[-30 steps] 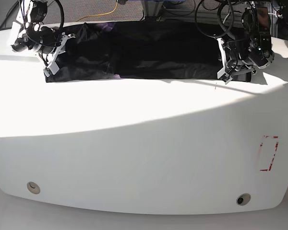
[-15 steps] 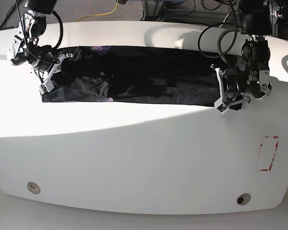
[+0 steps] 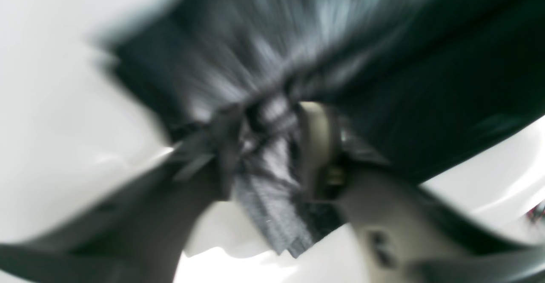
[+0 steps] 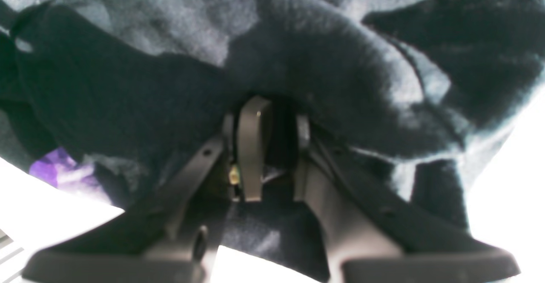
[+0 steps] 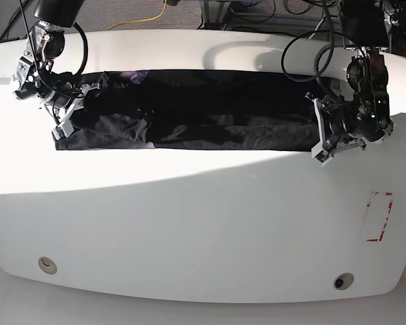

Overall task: Layout the t-shirt on the table in an organized manner, then fold the t-shirt properly
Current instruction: 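Grasp the strip's ends with both grippers and hold it taut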

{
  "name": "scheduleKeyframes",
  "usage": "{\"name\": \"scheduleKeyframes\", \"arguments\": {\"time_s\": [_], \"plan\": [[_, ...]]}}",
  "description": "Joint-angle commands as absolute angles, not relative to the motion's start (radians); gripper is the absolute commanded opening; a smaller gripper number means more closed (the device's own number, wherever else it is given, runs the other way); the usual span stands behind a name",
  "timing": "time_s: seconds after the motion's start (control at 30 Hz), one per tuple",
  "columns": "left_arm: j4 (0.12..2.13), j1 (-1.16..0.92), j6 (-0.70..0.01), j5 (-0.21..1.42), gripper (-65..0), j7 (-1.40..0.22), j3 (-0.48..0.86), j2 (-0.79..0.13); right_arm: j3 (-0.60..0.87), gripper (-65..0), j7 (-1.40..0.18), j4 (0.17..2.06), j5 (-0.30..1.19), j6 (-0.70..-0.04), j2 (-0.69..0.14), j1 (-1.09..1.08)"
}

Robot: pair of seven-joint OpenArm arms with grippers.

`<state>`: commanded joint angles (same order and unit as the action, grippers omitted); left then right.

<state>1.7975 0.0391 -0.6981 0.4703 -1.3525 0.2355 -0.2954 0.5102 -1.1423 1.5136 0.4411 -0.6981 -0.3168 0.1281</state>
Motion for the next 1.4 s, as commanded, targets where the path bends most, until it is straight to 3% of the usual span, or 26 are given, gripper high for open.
{"name": "scheduleKeyframes", "arguments": {"time_s": [0.07, 0.13, 0.5, 0.83, 1.4], "plan": [[1.828, 0.019, -0.698, 0.509, -27.5, -1.353, 0.321, -0.294, 0.51, -54.7, -1.142, 1.514, 0.441, -0.698, -0.317, 0.128], [1.828, 0.015, -0.698, 0.542, -25.8, -1.353, 0.383, -0.294, 0.51, -54.7, -1.142, 1.514, 0.441, -0.698, -0.317, 0.128], [1.61, -0.03, -0.698, 0.68, -25.6, -1.348, 0.591, -0.294, 0.51, -54.7, -1.142, 1.514, 0.441, -0.698, -0.317, 0.128], [1.475, -0.067, -0.698, 0.731, -25.6, -1.274, 0.591, -0.291, 0.51, -54.7, -1.142, 1.514, 0.443, -0.698, -0.315, 0.127], [1.311, -0.015, -0.698, 0.734, -26.0, -1.213, 0.466, -0.266, 0.51, -54.7, -1.144, 1.514, 0.443, -0.698, -0.292, 0.113]]}}
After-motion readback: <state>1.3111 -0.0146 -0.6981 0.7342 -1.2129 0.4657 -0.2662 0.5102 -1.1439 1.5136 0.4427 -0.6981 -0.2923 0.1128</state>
